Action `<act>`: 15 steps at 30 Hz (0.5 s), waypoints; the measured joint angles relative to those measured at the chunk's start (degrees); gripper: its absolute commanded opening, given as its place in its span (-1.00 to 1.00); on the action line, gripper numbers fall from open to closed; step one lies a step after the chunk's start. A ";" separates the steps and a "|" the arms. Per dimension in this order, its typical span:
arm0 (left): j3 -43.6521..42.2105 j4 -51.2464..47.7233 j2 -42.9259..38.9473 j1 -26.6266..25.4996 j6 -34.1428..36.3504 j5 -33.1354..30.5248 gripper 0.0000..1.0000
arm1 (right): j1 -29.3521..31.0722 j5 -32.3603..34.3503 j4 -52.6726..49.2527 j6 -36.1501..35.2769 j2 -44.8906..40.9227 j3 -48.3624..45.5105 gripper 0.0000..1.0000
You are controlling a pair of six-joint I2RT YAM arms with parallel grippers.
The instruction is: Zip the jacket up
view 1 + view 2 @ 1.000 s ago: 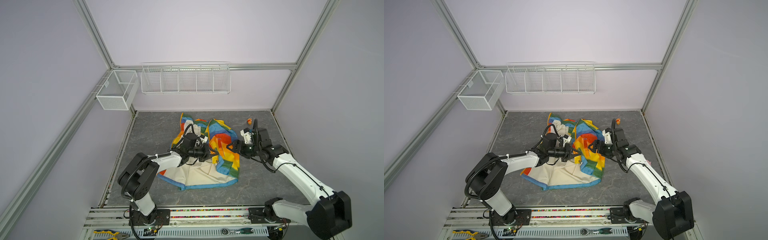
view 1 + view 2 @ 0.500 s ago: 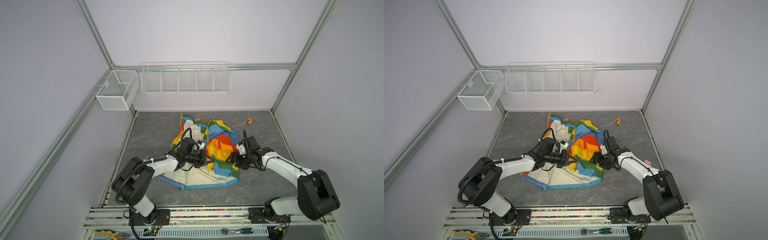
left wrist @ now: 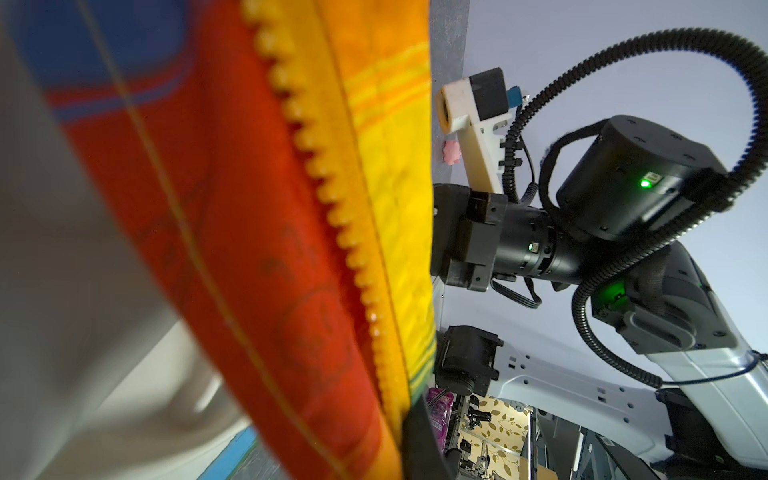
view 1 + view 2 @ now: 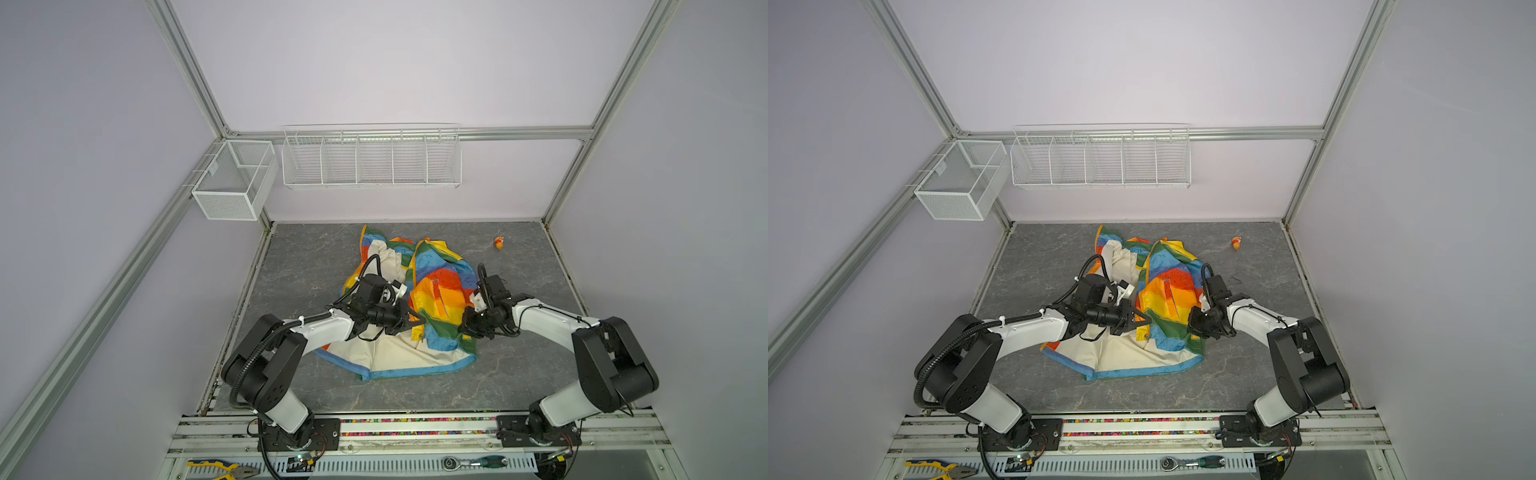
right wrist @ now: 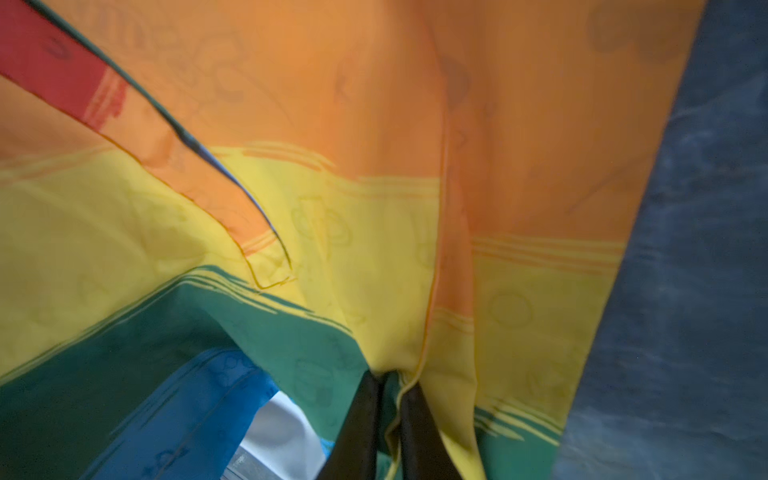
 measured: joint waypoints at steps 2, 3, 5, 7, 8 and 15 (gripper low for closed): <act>0.00 -0.33 0.07 0.20 0.48 0.20 -1.00 | -1.09 0.00 -1.29 -0.24 -1.66 0.46 -0.81; 0.04 -0.42 0.15 0.26 0.74 0.31 -1.00 | -1.64 -0.02 -1.86 -0.31 -2.43 0.76 -0.82; 0.42 -1.20 0.63 0.28 1.49 0.50 -1.00 | -3.48 -0.48 -2.75 -0.76 -4.55 1.55 -0.83; 1.49 -2.38 1.57 0.28 2.58 0.55 -1.00 | -5.75 -1.44 -3.45 -1.29 -6.27 2.25 -0.84; 2.14 -2.80 2.10 0.28 3.15 0.59 -1.00 | -7.13 -2.08 -3.82 -1.57 -7.06 2.62 -0.84; 7.15 -3.48 7.41 0.28 5.70 0.59 -1.00 | -17.86 -7.85 -4.37 -3.17 -7.56 3.56 -0.86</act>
